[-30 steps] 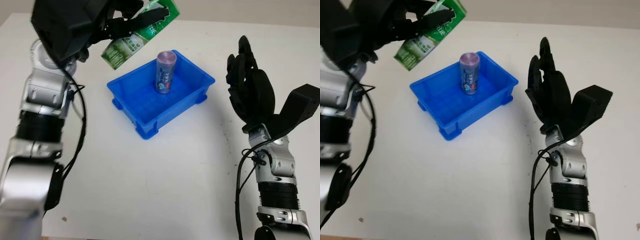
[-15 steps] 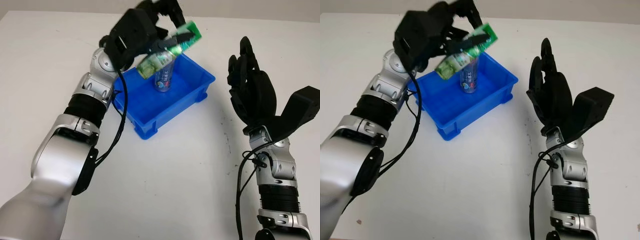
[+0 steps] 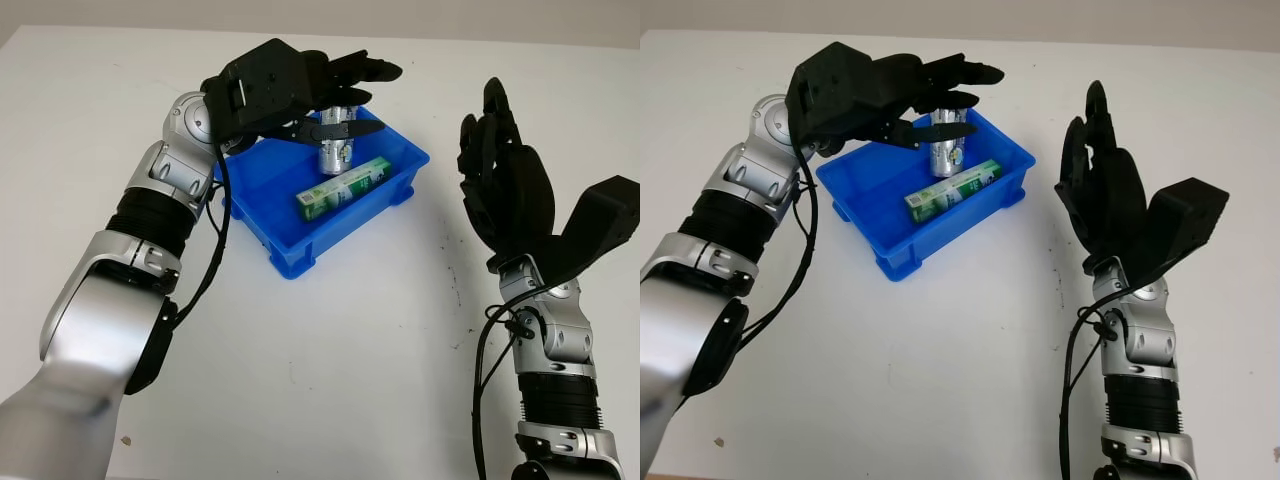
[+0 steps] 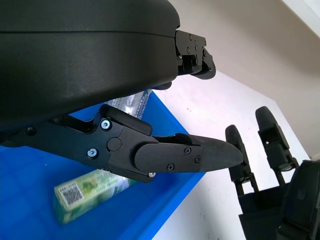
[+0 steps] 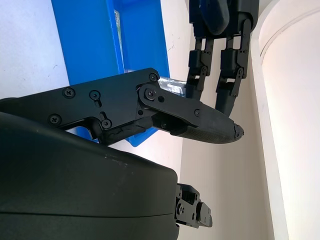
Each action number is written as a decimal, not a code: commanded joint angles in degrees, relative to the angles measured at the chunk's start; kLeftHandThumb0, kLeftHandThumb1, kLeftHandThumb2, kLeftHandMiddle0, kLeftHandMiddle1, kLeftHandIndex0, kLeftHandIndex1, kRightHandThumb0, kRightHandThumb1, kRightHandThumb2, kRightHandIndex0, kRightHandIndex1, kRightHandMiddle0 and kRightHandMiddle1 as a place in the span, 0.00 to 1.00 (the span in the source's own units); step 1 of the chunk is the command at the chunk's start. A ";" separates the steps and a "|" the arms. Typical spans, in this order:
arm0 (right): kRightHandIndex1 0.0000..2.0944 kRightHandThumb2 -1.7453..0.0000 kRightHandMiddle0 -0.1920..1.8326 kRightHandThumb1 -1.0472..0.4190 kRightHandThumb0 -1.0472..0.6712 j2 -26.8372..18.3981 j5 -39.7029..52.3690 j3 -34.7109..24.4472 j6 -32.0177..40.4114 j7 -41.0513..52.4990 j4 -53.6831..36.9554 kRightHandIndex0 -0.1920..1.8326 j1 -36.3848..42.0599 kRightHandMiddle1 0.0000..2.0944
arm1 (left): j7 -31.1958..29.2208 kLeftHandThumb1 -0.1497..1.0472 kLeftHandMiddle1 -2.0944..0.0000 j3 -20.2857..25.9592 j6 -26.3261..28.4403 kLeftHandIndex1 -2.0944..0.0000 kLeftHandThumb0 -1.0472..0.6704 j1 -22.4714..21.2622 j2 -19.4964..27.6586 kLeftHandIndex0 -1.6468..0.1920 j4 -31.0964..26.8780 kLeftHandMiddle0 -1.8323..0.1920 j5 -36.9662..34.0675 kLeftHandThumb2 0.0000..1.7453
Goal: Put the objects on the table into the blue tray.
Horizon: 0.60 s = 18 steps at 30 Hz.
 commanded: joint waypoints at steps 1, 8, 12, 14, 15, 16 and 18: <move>0.00 0.59 0.00 0.00 0.26 -0.68 -0.37 -0.02 -0.32 0.19 -0.23 0.00 -0.26 0.00 | 3.35 1.00 0.96 1.36 -1.74 0.86 0.16 1.49 0.95 0.87 -2.55 0.85 0.18 0.26; 0.00 0.59 0.00 0.00 0.25 -0.34 0.55 -0.60 0.56 0.23 -0.53 0.00 -0.78 0.00 | 18.57 1.00 0.97 10.37 -7.32 0.87 0.20 4.77 -0.56 0.87 -1.27 0.84 -5.98 0.31; 0.00 0.58 0.00 0.00 0.24 -0.50 0.86 -1.18 1.45 -0.81 -0.95 0.00 -1.17 0.00 | 19.27 1.00 0.99 15.03 -8.92 0.90 0.20 6.00 0.49 0.93 2.21 0.89 -10.97 0.33; 0.00 0.58 0.00 0.00 0.23 -0.93 0.69 -1.43 1.12 -0.89 -0.64 0.00 -1.48 0.00 | 19.26 1.00 0.99 17.38 -9.35 0.91 0.19 7.22 0.79 0.94 3.37 0.92 -13.60 0.31; 0.00 0.58 0.00 0.00 0.23 -1.21 0.53 -1.51 0.91 -0.86 -0.37 0.00 -1.68 0.00 | 19.21 1.00 0.99 18.28 -9.38 0.92 0.19 8.18 0.99 0.94 3.33 0.92 -14.62 0.30; 0.00 0.57 0.00 0.00 0.23 -1.49 0.30 -1.60 0.56 -0.78 0.05 0.00 -1.93 0.00 | 18.95 1.00 0.99 19.10 -9.45 0.92 0.19 9.31 1.18 0.95 3.02 0.93 -15.62 0.29; 0.00 0.57 0.00 0.00 0.22 -2.05 -0.96 -1.51 0.18 -1.42 0.48 0.00 -2.33 0.00 | 18.08 1.00 0.99 20.46 -9.91 0.94 0.19 11.75 1.76 0.97 2.07 0.95 -17.27 0.29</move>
